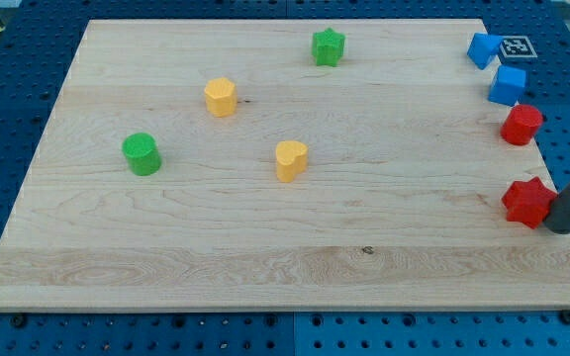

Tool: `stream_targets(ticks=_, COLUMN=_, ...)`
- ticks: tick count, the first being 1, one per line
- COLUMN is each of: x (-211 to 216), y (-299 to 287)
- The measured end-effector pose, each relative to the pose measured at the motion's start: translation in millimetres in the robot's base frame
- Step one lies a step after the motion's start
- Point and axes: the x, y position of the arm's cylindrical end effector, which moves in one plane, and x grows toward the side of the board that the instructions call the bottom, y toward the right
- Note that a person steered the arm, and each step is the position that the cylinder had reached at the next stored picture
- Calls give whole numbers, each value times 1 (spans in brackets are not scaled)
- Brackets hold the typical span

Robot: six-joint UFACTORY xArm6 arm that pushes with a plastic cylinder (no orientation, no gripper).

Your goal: Move the red star towards the left side of the board

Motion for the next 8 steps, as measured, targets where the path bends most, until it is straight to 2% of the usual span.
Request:
stream_targets(ticks=3, x=-24, y=11)
stream_targets(ticks=5, x=-13, y=2)
stream_targets(ticks=8, x=-26, y=-6)
